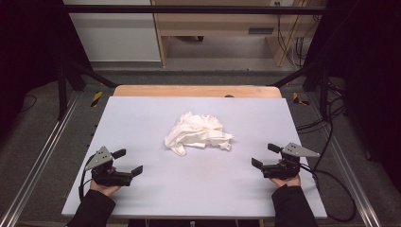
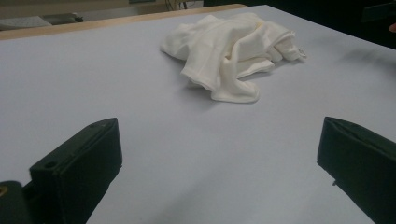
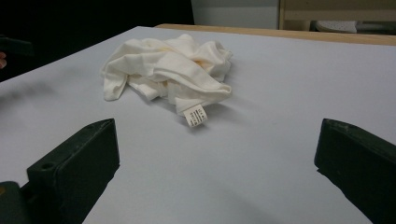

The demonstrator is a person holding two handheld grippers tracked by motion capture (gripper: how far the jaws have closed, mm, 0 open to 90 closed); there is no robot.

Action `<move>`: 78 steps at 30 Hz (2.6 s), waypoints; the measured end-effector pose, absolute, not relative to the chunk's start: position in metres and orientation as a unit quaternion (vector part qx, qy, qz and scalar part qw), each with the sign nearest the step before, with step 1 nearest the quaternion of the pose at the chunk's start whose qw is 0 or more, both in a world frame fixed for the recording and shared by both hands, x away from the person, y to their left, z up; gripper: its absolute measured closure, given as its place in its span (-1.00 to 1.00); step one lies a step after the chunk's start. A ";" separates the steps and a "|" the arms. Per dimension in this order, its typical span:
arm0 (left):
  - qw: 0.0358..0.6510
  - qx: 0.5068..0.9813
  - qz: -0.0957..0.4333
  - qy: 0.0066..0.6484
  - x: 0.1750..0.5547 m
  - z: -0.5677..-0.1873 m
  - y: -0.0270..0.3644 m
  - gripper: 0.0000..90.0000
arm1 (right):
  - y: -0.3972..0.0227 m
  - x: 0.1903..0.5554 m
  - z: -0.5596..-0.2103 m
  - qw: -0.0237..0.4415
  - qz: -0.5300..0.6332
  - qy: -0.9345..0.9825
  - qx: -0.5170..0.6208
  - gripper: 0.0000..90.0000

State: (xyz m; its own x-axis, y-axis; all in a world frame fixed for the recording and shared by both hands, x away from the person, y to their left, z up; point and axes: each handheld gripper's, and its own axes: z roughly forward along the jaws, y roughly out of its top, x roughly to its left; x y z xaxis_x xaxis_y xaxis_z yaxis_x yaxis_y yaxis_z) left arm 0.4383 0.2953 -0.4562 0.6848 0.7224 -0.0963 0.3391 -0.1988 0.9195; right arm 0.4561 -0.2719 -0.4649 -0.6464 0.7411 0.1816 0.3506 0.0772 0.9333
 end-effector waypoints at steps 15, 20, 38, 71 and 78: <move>0.520 0.755 0.181 0.356 0.439 -0.456 0.294 -1.00 | -0.269 0.456 -0.463 0.174 0.558 0.717 0.379 -0.99; 0.520 0.755 0.181 0.355 0.439 -0.456 0.294 -1.00 | -0.269 0.456 -0.463 0.172 0.560 0.716 0.379 -0.99; 0.513 0.760 0.180 0.356 0.440 -0.457 0.293 -1.00 | -0.268 0.457 -0.463 0.171 0.558 0.719 0.378 -0.99; 0.499 0.765 0.181 0.363 0.443 -0.456 0.288 -1.00 | -0.264 0.458 -0.461 0.172 0.551 0.726 0.373 -0.99; 0.496 0.765 0.180 0.368 0.445 -0.452 0.283 -1.00 | -0.257 0.460 -0.455 0.172 0.550 0.731 0.365 -0.99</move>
